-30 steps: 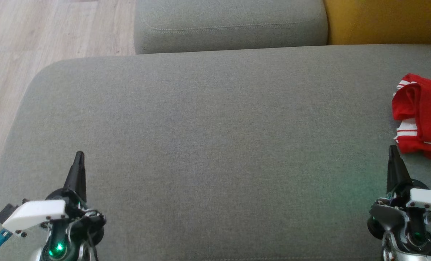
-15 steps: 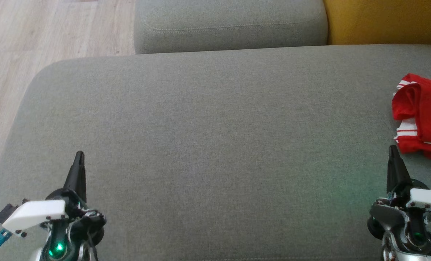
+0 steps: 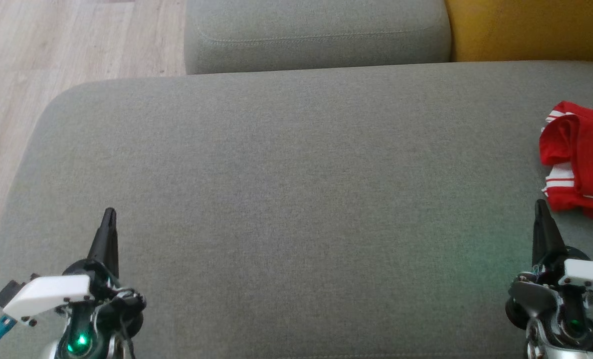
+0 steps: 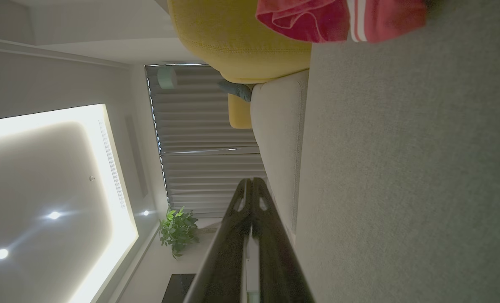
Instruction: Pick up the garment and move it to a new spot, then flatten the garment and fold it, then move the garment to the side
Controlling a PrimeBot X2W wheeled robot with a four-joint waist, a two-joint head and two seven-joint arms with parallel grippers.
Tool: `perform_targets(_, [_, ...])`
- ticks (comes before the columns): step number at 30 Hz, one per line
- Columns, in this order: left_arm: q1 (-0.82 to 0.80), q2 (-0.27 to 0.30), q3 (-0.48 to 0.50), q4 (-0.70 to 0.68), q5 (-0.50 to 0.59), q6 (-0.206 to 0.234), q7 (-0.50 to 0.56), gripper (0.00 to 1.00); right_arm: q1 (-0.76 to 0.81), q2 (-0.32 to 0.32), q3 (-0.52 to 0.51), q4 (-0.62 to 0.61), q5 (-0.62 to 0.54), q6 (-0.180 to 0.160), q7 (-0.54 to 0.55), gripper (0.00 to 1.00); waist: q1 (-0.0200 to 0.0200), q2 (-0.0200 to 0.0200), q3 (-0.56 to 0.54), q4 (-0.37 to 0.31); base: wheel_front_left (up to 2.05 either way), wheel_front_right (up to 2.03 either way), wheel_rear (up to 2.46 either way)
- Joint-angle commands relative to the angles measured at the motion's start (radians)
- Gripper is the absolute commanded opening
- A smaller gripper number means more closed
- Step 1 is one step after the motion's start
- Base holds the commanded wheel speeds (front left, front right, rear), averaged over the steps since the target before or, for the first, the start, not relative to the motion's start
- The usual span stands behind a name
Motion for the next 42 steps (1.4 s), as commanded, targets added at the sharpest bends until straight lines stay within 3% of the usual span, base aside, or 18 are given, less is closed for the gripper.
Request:
perform_targets(1, [-0.025, 0.013, 0.035, -0.039, -0.004, -0.007, 0.007, 0.0, -0.019, -0.004, 0.02, -0.04, 0.007, 0.007, 0.006, 0.0, 0.0, 0.0, 0.0, 0.0, 0.0, 0.0, 0.0])
perform_targets(42, [-0.025, 0.013, 0.035, -0.039, -0.004, -0.007, 0.007, 0.0, -0.019, -0.004, 0.021, -0.04, 0.007, 0.007, 0.006, 0.0, 0.0, 0.0, 0.0, 0.0, 0.0, 0.0, 0.0])
